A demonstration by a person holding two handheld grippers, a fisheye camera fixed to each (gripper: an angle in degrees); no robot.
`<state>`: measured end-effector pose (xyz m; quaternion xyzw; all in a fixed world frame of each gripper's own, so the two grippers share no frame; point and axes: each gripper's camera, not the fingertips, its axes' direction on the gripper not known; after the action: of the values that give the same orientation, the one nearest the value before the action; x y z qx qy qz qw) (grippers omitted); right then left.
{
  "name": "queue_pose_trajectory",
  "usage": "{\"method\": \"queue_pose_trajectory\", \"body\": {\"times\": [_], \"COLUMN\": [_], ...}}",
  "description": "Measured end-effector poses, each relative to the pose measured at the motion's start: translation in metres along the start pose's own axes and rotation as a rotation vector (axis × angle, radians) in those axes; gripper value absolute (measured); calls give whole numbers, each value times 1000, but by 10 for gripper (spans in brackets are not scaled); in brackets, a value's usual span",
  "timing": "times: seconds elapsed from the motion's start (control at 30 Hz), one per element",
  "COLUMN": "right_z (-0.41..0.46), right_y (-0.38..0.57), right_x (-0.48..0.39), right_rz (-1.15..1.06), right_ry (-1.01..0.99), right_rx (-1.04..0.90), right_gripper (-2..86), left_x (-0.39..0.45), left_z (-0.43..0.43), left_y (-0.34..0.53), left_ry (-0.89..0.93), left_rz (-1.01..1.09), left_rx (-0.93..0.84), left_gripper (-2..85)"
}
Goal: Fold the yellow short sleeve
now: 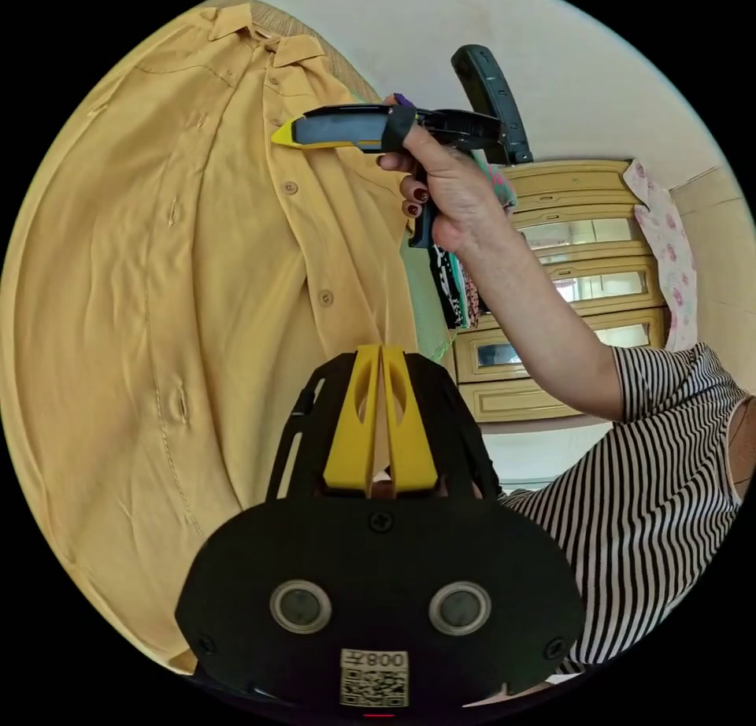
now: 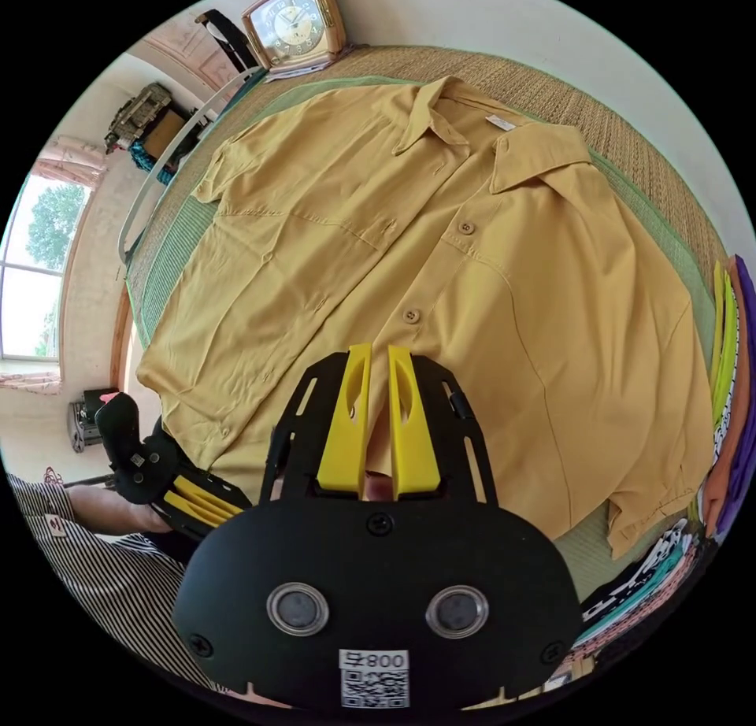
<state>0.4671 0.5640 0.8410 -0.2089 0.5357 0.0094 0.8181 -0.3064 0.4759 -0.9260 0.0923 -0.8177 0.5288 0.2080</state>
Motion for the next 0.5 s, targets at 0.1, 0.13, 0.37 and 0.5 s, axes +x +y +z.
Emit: {"method": "queue_pose_trajectory", "body": {"times": [0.1, 0.13, 0.37, 0.5], "right_z": [-17, -22, -26, -32], "right_y": [2, 0, -32, -53], "right_x": [3, 4, 4, 5], "right_rz": [27, 35, 54, 68], "right_ry": [-27, -25, 42, 97], "right_rx": [69, 82, 87, 107], "right_gripper": [51, 55, 69, 73], "left_x": [7, 7, -14, -17], "left_z": [-6, -6, 25, 40], "left_y": [-4, -5, -21, -32], "left_ry": [-40, -61, -69, -65], "left_rz": [12, 8, -71, -69], "left_rx": [57, 57, -23, -50], "left_gripper": [14, 15, 54, 16]}}
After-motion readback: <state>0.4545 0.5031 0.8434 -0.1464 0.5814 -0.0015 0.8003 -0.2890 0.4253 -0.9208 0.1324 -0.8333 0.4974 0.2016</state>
